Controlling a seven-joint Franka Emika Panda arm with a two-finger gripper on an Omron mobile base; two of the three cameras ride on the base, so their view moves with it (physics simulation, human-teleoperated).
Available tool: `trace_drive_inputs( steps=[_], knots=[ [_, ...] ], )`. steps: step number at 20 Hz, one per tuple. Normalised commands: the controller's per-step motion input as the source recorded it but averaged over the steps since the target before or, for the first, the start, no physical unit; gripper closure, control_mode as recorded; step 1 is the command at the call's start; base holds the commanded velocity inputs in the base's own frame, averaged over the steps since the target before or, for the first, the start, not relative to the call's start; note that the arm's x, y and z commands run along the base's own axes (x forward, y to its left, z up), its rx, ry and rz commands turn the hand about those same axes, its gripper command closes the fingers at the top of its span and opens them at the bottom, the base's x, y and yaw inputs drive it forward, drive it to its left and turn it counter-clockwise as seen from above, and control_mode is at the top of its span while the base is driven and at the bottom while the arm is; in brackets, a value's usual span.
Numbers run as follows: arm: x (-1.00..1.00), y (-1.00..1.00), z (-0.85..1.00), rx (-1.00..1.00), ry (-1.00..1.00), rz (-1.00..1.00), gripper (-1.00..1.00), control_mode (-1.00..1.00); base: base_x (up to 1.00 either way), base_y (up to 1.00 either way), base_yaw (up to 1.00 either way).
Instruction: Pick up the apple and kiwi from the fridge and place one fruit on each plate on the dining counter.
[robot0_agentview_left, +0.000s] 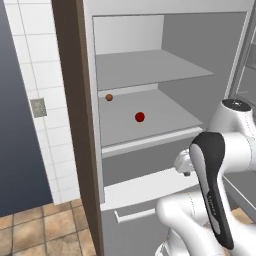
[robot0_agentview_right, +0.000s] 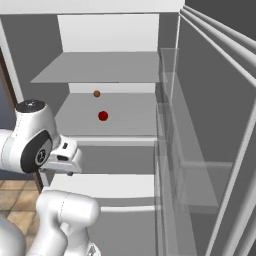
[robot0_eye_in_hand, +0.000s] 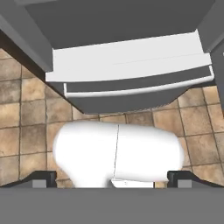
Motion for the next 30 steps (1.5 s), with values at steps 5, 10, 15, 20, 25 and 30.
trace_drive_inputs(
  steps=[5, 10, 15, 20, 25, 30],
  knots=[
    [0.22, 0.08, 0.19, -0.02, -0.42, 0.12, -1.00, -1.00, 0.00, 0.00, 0.00],
    [0.49, 0.02, 0.45, -0.01, -0.38, 0.06, -1.00, -1.00, 0.00, 0.00, 0.00],
    [0.71, 0.15, 0.18, 0.00, -0.16, -0.12, -1.00, -1.00, 0.00, 0.00, 0.00],
    [0.91, 0.08, -0.02, 0.00, -0.02, -0.26, -1.00, -1.00, 0.00, 0.00, 0.00],
    [0.96, 0.00, 0.00, 0.01, 0.00, -0.23, -1.00, -1.00, 0.00, 0.00, 0.00],
    [0.72, -0.01, -0.02, 0.05, 0.00, -0.01, -1.00, -1.00, 0.00, 0.00, 0.00]
  ],
)
